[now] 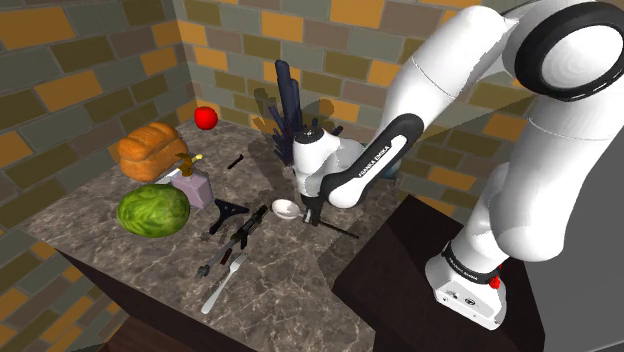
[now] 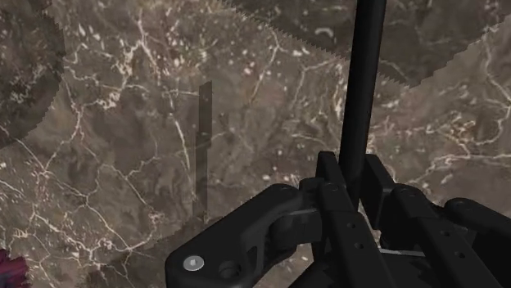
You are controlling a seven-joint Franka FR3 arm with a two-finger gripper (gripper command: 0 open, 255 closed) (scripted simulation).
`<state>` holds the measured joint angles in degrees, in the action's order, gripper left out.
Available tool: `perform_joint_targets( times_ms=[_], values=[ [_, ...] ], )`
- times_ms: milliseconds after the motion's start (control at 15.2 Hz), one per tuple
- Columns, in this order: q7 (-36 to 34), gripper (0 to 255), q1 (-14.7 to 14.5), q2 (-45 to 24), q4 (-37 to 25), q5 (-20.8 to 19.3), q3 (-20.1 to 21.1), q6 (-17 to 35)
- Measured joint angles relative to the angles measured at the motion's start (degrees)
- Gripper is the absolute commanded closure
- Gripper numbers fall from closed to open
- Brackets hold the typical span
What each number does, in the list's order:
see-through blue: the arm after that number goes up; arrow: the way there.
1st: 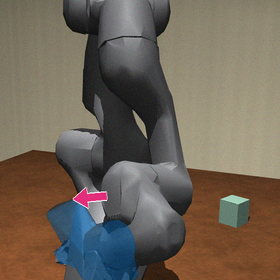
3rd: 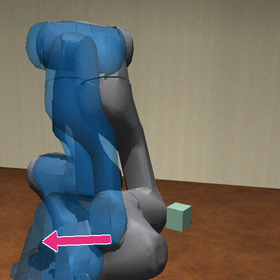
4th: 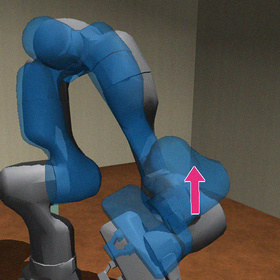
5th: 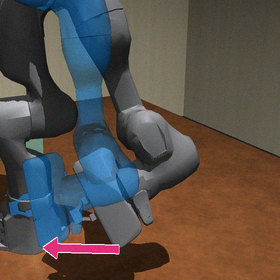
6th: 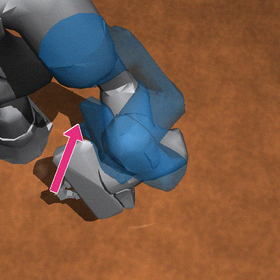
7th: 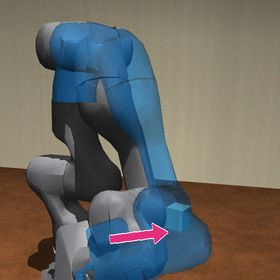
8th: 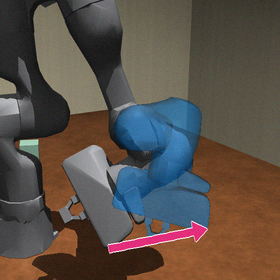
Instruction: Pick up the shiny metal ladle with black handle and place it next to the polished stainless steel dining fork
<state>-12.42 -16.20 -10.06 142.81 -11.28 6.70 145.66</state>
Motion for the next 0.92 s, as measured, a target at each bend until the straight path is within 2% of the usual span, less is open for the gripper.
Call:
perform_joint_targets(
  times_ms=[330, 924],
  values=[
    [-5.5, 255, -3.7, -3.3, -4.7, 0.2, 2.2, -2.0],
    [-8.7, 255, -5.0, -10.3, -5.9, -2.8, 1.0, 3.5]
  ],
)
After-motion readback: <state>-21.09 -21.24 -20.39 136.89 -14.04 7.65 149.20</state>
